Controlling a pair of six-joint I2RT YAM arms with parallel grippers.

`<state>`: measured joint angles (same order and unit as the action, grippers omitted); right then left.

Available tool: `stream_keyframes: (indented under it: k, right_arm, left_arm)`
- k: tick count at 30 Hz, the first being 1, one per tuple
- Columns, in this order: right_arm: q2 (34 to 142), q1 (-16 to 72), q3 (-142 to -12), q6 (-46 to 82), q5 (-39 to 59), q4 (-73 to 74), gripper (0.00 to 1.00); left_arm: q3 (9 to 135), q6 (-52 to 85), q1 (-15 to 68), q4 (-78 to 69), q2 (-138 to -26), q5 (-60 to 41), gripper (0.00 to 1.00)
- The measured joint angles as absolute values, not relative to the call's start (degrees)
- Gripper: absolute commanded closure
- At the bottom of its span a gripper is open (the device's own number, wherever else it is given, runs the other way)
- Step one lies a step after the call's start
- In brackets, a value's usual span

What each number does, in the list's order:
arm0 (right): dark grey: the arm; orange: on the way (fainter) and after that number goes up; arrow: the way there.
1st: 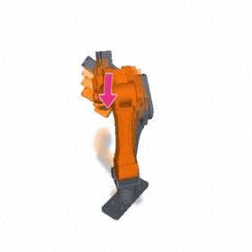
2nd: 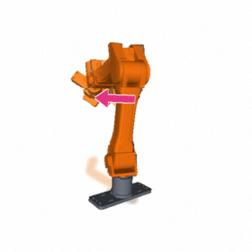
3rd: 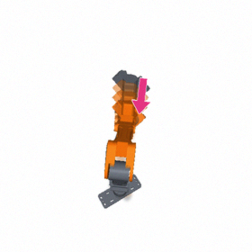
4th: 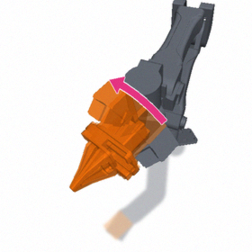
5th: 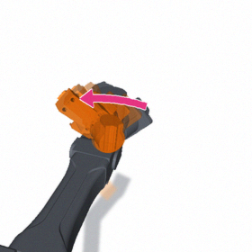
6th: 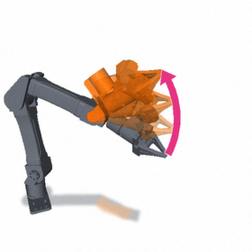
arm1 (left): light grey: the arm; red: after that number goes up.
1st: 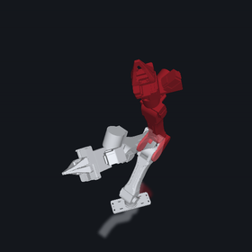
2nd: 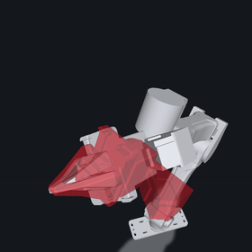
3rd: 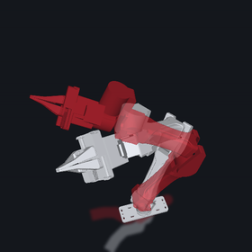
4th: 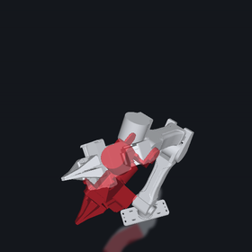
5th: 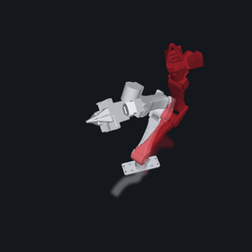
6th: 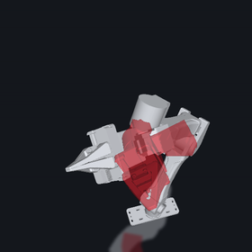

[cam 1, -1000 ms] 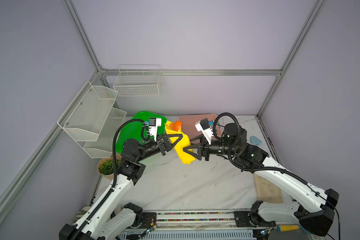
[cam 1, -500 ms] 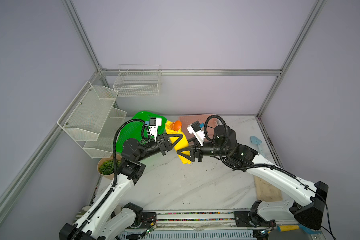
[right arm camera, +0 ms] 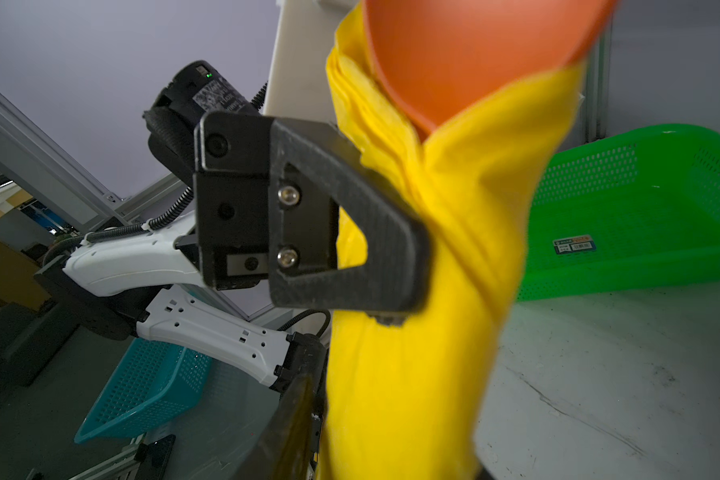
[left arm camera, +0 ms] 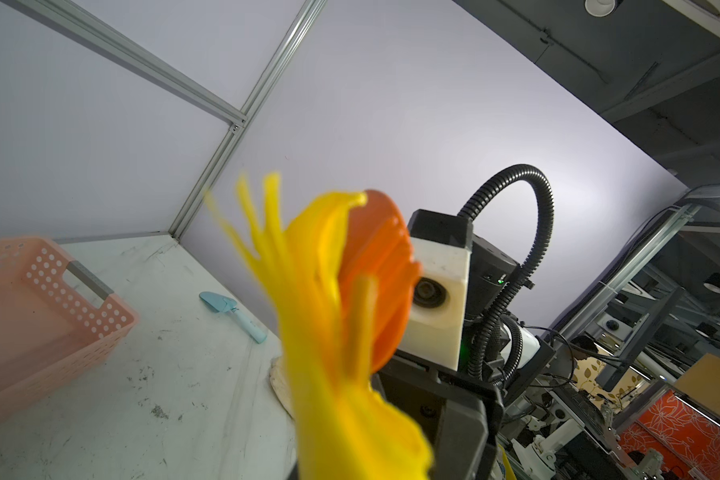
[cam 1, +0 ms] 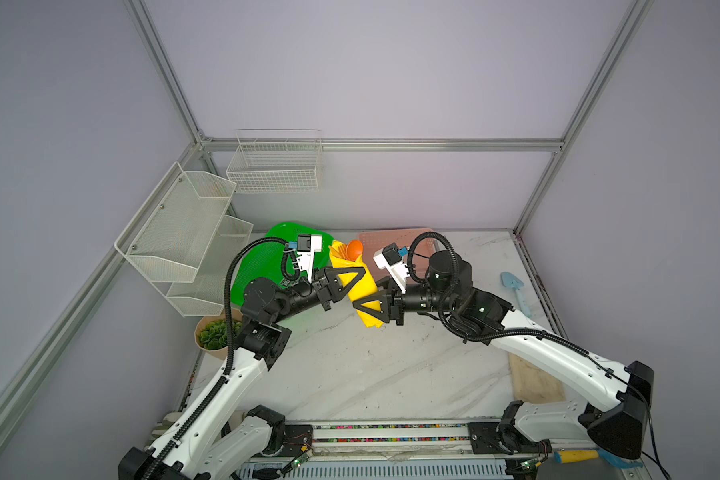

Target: Place the utensils on the paper napkin and roll it up

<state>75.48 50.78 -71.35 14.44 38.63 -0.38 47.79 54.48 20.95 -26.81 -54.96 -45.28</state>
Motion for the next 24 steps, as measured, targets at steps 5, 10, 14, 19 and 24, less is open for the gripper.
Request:
stream_keyframes:
  k: [5,10,14,19,24]
  right_arm:
    - [76.7,50.8,-71.1,15.0,40.4,1.5,0.74]
    - [77.6,50.7,-71.1,16.7,42.2,2.7,1.0]
    - [77.6,50.8,-71.1,17.1,43.5,3.9,1.0]
    - [77.6,50.9,-71.0,17.1,44.6,4.2,1.0]
    - [77.6,51.8,-70.7,17.0,46.7,4.8,1.0]
  left_arm:
    - [47.8,55.1,20.9,-28.2,-55.4,-45.8,1.0]
    - [47.8,54.9,20.9,-29.3,-55.4,-46.9,1.0]
    - [47.8,55.0,20.8,-30.6,-55.2,-47.7,1.0]
    - [47.8,55.0,20.7,-30.3,-55.0,-47.3,0.51]
    - [47.8,55.5,20.6,-28.9,-55.1,-46.7,0.41]
